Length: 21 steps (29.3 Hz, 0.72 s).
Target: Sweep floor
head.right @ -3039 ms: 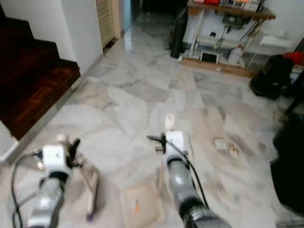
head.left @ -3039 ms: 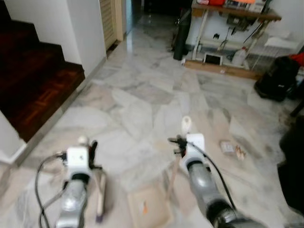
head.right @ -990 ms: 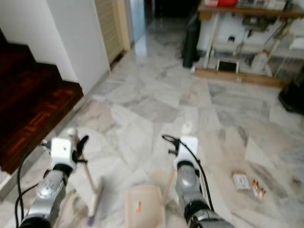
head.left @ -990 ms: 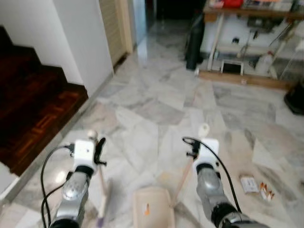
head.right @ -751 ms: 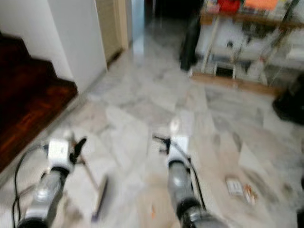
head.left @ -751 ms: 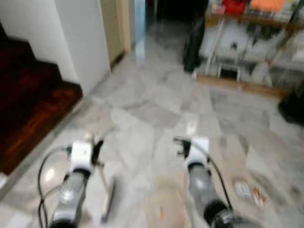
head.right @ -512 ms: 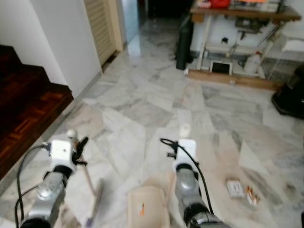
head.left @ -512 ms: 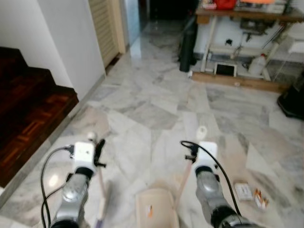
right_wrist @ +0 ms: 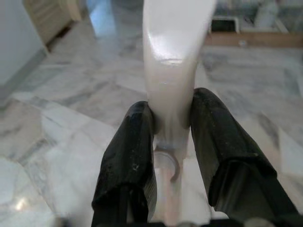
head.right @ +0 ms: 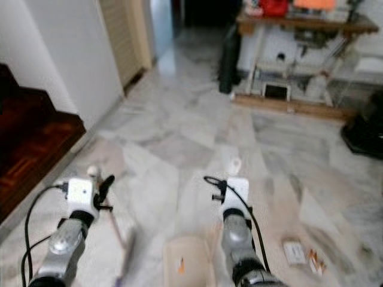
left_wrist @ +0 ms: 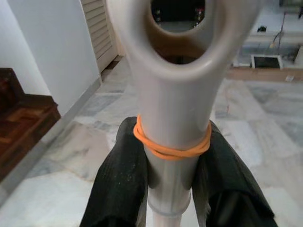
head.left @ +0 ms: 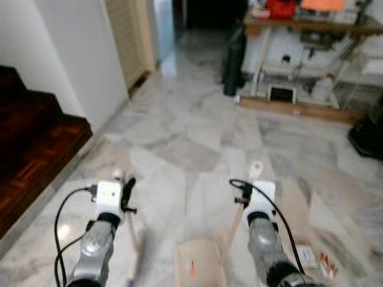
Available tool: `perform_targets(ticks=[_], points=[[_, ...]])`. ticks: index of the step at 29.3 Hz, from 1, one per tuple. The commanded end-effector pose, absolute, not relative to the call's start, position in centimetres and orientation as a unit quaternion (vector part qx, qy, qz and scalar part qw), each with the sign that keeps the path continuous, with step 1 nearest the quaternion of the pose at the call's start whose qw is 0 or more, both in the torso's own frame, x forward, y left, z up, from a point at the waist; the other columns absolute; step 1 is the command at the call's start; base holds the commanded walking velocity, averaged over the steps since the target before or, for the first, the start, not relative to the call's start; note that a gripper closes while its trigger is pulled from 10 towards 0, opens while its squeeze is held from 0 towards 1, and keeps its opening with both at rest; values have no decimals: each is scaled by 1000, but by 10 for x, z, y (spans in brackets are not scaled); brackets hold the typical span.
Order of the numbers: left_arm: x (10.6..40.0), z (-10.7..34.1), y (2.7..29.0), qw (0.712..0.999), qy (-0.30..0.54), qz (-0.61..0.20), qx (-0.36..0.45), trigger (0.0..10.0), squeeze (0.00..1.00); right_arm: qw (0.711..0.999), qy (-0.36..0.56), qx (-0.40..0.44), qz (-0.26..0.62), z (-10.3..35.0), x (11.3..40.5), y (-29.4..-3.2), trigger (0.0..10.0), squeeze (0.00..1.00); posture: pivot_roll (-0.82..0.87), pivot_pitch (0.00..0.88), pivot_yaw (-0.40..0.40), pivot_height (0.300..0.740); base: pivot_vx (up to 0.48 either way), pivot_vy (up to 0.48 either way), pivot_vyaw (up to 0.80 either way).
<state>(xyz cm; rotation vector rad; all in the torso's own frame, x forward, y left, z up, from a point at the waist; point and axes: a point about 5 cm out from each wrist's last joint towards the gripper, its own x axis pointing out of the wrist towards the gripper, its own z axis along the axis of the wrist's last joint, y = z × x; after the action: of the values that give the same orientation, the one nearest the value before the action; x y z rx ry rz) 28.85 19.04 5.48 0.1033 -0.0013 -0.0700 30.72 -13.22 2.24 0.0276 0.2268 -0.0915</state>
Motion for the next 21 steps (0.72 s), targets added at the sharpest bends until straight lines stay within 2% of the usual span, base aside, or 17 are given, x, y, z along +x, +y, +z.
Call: perform_targets(ticks=[1, 21], points=[[291, 64, 198, 997, -24, -28, 68, 10000, 0, 995, 87, 14, -37, 32, 313, -127, 10000, 0, 17, 0, 1, 740, 311, 0, 0], [290, 64, 198, 997, -27, -25, 66, 10000, 0, 996, 86, 16, -31, 31, 311, -125, 10000, 0, 15, 0, -4, 740, 313, 0, 0]])
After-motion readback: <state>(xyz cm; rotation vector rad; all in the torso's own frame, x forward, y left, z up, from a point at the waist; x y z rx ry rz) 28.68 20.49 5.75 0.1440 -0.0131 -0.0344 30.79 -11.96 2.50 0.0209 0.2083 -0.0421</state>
